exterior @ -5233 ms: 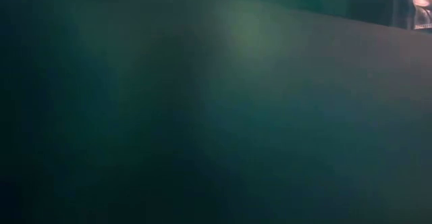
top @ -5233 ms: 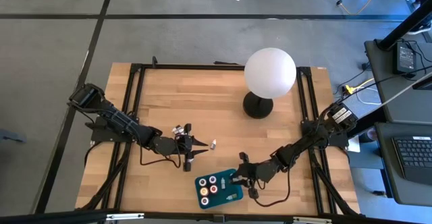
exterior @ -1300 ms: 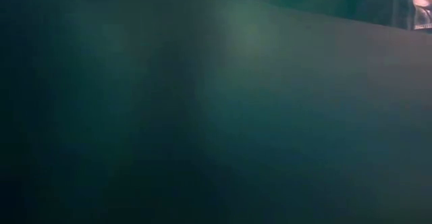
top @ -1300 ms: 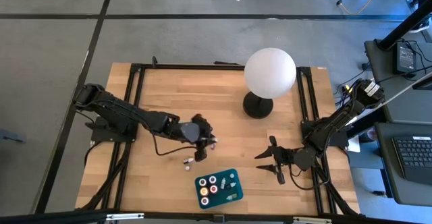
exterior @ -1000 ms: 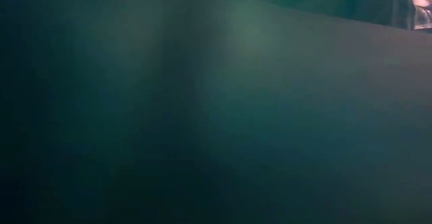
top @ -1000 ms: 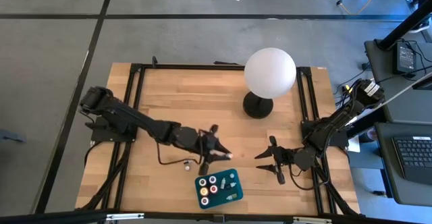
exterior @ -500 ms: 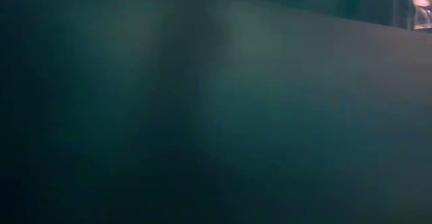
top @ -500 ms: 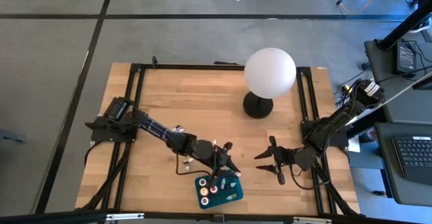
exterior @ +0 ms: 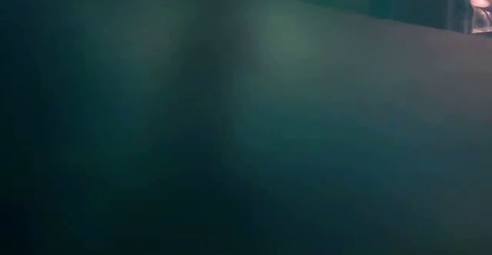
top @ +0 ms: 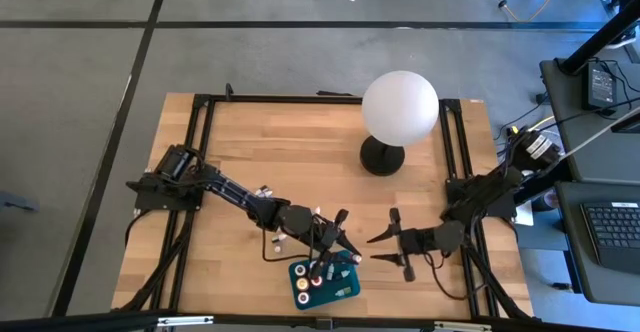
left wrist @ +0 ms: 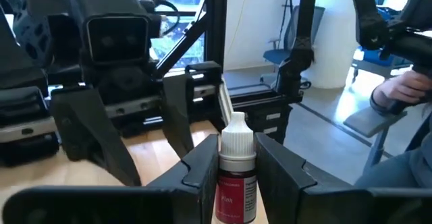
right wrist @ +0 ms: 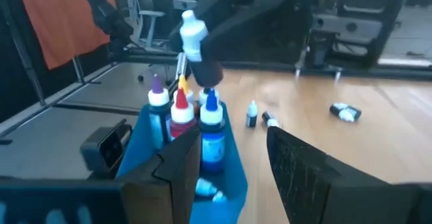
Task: Pick & Place food coloring
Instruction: Put the small pink food coloring bottle into the blue bin
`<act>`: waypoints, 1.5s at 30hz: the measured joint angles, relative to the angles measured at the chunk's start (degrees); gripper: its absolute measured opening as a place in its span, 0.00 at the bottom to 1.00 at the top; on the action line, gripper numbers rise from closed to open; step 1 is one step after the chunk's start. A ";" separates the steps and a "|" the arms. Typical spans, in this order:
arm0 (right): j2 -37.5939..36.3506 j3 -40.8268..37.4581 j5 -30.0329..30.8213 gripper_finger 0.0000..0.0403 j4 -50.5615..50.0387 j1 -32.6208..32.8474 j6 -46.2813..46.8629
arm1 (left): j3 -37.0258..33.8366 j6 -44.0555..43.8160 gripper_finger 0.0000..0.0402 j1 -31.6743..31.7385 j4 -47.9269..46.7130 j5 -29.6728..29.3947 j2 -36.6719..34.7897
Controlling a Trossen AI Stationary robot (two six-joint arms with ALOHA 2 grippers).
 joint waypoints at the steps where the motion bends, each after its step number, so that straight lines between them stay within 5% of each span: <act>1: 0.67 0.69 0.00 0.43 0.19 -0.36 -0.02 | 0.00 0.00 0.22 0.00 0.02 -0.03 0.00; 14: 7.12 11.46 -2.39 0.43 -3.42 -3.02 -6.29 | -0.02 -0.02 0.22 -0.64 0.37 1.14 -0.04; 45: 7.12 13.33 -7.19 0.43 -3.29 -3.91 -5.52 | -0.06 3.10 0.22 -0.90 3.42 -2.49 -0.07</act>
